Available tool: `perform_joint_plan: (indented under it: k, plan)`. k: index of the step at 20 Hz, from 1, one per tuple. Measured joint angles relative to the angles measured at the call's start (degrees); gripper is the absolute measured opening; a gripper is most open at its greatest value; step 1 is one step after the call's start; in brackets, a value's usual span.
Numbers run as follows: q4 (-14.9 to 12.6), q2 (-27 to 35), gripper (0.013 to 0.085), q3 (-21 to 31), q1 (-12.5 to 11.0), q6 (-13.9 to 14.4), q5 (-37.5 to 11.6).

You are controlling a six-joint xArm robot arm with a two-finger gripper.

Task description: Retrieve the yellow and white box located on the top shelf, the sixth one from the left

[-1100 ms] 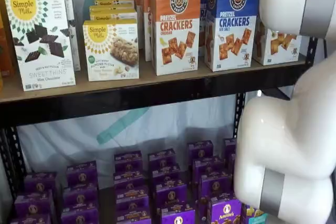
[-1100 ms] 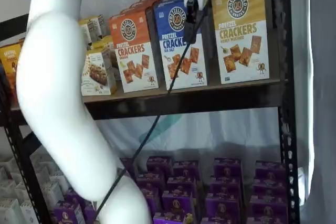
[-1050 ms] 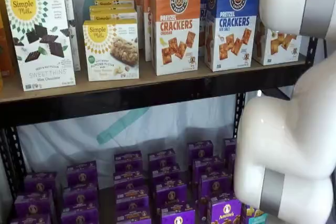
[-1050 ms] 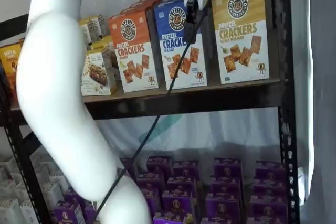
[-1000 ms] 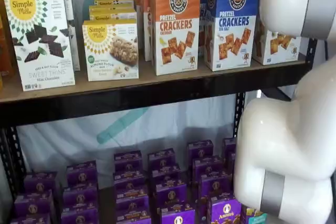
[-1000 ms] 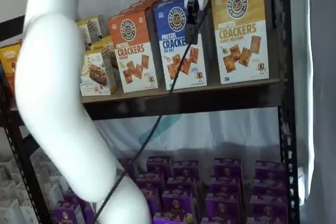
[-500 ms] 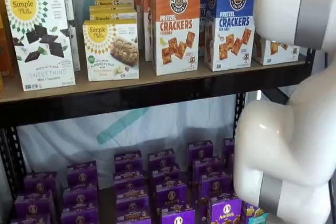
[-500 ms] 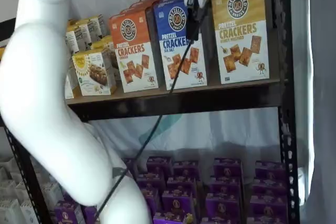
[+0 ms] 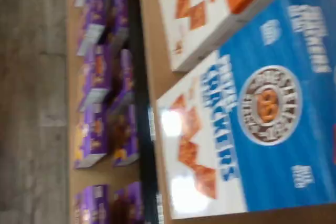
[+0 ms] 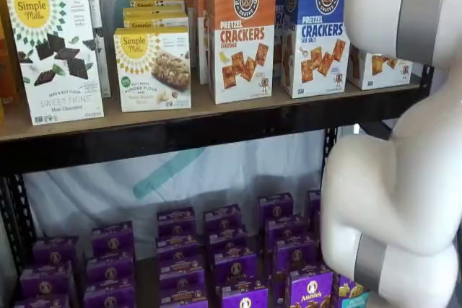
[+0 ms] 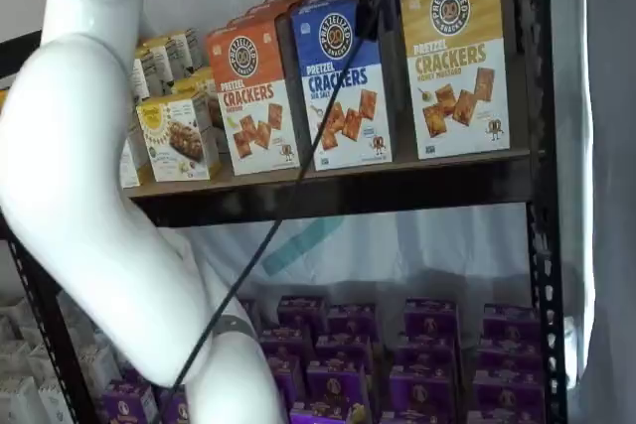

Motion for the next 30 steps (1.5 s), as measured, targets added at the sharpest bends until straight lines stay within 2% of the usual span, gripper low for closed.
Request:
perform_joint_plan:
  k: [6, 8, 12, 21, 24, 30]
  plan:
    - [2.5, -0.3, 0.085, 1.8, 1.1, -1.3, -9.7]
    - [2.3, 0.8, 0.085, 0.9, 1.9, -1.5, -11.9]
    - [-1.6, 3.6, 0.085, -1.9, 4.5, -1.8, -14.4]
    - [-9.0, 8.5, 0.085, -6.1, 9.5, -0.6, -16.7]
    - [-12.8, 11.1, 0.085, -9.2, 11.2, 0.5, -15.0]
    - [-17.1, 15.3, 0.085, -14.9, 12.8, 2.0, -10.6]
